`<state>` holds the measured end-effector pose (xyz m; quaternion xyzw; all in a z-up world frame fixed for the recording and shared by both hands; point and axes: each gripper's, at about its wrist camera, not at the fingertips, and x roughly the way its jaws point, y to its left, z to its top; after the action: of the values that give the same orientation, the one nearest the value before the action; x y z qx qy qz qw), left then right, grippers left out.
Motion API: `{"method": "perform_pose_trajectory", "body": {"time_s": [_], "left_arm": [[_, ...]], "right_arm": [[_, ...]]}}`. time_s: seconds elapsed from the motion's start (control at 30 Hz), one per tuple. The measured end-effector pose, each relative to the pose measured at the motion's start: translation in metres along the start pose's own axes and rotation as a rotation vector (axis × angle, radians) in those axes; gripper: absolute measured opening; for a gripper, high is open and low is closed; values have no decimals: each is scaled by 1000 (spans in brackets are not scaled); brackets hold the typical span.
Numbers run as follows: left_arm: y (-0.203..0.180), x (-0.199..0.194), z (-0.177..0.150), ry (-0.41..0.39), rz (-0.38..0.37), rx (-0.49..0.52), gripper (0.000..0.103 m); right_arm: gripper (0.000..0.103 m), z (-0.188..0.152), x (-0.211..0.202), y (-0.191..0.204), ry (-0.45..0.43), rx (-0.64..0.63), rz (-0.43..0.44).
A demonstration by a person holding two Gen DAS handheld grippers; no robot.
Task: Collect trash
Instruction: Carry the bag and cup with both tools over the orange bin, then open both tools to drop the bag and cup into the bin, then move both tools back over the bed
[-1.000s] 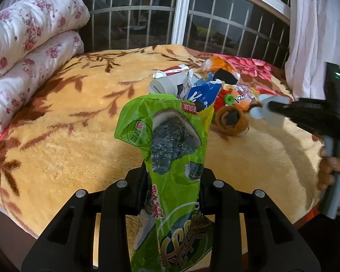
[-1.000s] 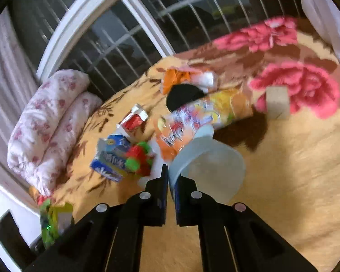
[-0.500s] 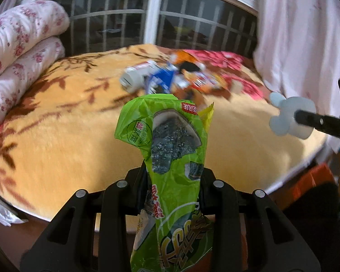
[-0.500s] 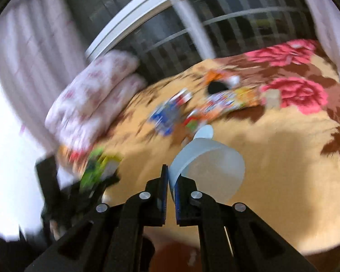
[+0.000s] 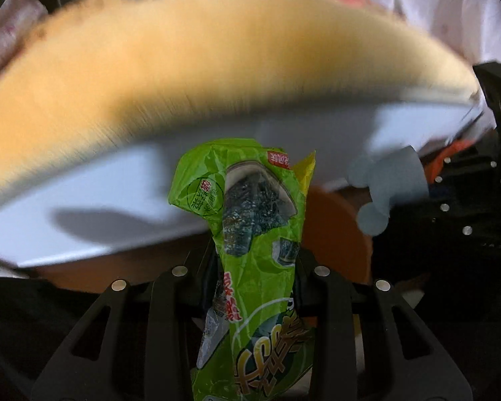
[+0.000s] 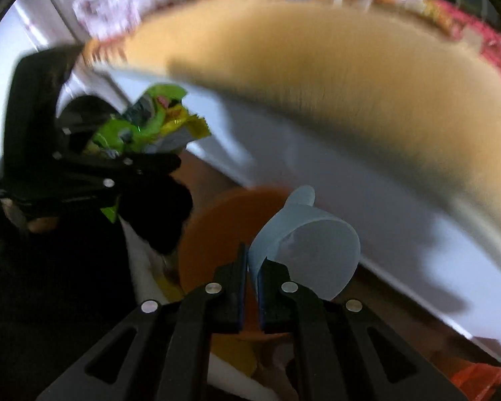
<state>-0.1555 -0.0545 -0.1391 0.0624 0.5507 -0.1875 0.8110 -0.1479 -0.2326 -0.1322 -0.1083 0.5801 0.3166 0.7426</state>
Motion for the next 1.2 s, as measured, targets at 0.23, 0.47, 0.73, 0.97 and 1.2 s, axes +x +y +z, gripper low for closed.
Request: {"method": "perform_pose_trajectory", "body": {"time_s": [0.23, 0.47, 0.73, 0.97, 1.2], "left_arm": [[-7, 90, -7, 225, 27, 23, 33], [-14, 147, -22, 398, 18, 61, 33], [-9, 165, -22, 477, 51, 64, 55], [-3, 149, -15, 438, 40, 14, 59], [-10, 62, -3, 215, -81, 66, 59]], "right_arm": [[5, -13, 97, -15, 228, -4, 39], [6, -31, 141, -26, 329, 34, 60], [53, -30, 144, -25, 340, 26, 39], [53, -29, 101, -22, 248, 50, 34], [53, -25, -9, -5, 25, 30, 71]]}}
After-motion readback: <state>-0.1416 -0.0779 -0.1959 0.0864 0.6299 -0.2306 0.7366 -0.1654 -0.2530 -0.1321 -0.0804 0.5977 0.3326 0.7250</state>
